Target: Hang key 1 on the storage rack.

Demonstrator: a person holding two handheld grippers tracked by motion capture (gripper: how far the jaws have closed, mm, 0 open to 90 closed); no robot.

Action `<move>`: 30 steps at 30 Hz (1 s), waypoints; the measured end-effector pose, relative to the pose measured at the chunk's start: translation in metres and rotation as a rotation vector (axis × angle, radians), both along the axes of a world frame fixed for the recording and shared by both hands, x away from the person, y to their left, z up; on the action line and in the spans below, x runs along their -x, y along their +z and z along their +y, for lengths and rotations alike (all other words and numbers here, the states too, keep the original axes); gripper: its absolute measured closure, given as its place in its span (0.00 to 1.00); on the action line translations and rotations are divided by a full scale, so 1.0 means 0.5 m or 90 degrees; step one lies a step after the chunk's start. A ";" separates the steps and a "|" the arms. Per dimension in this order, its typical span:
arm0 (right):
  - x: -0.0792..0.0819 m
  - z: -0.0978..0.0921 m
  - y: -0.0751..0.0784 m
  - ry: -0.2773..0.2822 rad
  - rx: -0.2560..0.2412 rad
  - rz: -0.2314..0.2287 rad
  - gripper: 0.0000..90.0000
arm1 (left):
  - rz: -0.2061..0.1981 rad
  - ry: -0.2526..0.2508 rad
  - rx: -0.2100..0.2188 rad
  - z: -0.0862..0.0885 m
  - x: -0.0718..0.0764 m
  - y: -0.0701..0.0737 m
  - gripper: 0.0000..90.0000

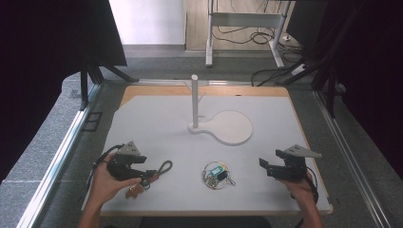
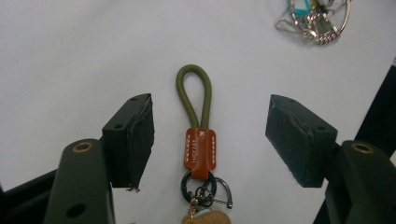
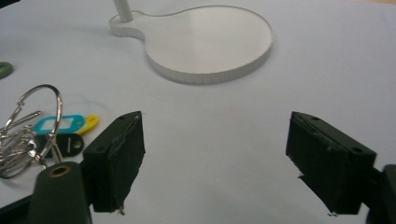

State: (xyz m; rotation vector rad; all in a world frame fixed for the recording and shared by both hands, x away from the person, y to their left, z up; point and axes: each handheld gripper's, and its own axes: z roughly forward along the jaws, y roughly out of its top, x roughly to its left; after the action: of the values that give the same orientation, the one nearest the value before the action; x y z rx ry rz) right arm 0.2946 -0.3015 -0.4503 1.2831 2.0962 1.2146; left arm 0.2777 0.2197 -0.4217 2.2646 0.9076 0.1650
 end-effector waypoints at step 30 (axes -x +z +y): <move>-0.011 -0.032 -0.014 -0.001 0.010 0.019 0.34 | 0.030 0.028 -0.018 0.003 -0.011 0.042 0.37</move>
State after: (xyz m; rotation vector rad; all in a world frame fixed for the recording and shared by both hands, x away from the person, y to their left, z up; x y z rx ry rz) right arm 0.3004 -0.3174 -0.4572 1.3034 2.1211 1.1825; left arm 0.2831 0.2211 -0.4007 2.2848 0.9854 0.1451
